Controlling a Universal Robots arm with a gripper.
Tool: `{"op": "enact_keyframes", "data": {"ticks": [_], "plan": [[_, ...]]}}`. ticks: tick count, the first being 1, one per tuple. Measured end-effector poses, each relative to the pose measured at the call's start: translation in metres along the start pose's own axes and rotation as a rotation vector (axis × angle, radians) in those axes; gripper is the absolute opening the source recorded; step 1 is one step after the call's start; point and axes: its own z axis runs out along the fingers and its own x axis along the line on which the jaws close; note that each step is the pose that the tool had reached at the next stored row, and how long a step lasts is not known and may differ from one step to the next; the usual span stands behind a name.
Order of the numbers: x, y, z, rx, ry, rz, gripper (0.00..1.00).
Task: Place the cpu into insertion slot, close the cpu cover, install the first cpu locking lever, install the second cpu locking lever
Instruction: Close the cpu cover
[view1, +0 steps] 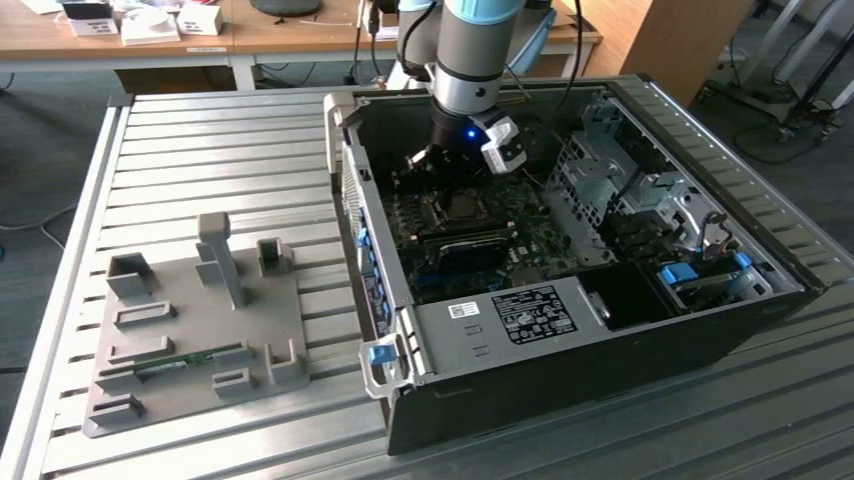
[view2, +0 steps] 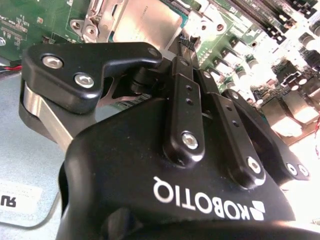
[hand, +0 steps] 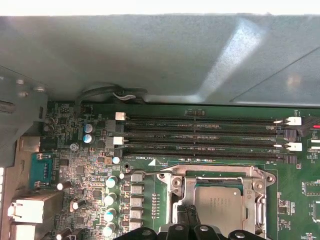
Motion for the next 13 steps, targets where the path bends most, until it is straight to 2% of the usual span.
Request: {"op": "enact_keyframes", "data": {"ticks": [13], "plan": [[0.0009,0.0013,0.0015,-0.0001,-0.0001,0.0,0.11]]}}
